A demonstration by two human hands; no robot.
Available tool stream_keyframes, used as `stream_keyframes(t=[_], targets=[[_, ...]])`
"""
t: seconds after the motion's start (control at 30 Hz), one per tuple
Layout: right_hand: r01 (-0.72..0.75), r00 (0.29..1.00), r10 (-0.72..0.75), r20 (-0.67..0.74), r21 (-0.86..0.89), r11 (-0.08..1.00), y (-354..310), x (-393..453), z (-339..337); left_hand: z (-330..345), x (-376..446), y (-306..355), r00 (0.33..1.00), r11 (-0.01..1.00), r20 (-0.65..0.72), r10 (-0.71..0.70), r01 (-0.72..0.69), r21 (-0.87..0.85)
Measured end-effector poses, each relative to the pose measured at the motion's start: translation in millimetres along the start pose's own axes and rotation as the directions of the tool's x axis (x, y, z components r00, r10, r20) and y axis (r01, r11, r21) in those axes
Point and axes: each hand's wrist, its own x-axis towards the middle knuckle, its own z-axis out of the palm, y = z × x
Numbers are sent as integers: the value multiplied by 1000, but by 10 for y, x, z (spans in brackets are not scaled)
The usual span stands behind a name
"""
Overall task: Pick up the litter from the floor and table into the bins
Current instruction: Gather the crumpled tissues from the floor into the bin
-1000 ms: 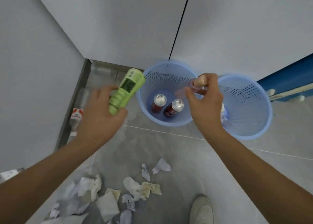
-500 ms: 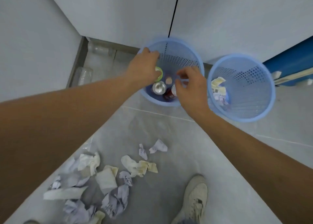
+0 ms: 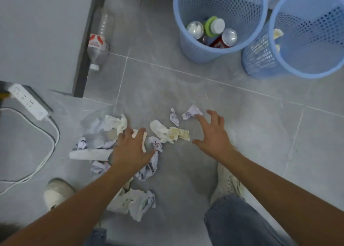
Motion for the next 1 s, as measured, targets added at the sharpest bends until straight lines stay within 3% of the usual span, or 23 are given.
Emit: stream_keyframes(t=[0.07,0.17,0.37,0.53,0.73,0.87,1.0], targets=[[6,1000,-6,-24,-25,1000,2,257,181,340,-4,-199,997,995,20,-78,77,64],[40,999,-40,-1,-42,998,-27,511,437,716,32,-392,997,991,-4,-81,81,108],[153,988,-154,15,-231,961,-166,349,1040,1161,136,-522,999,988,45,26,-33,154],[189,970,-211,-117,-173,967,-141,297,1267,1273,232,-553,995,979,-47,87,-76,189],[231,955,-246,-169,-103,968,-17,254,1259,1273,361,-807,980,981,-121,159,-171,-91],[183,968,-179,-177,10,983,64,262,1121,1089,388,-906,963,941,-163,216,-250,-227],[104,959,-66,-275,126,987,-1,124,812,648,200,-748,940,896,-274,202,-291,-335]])
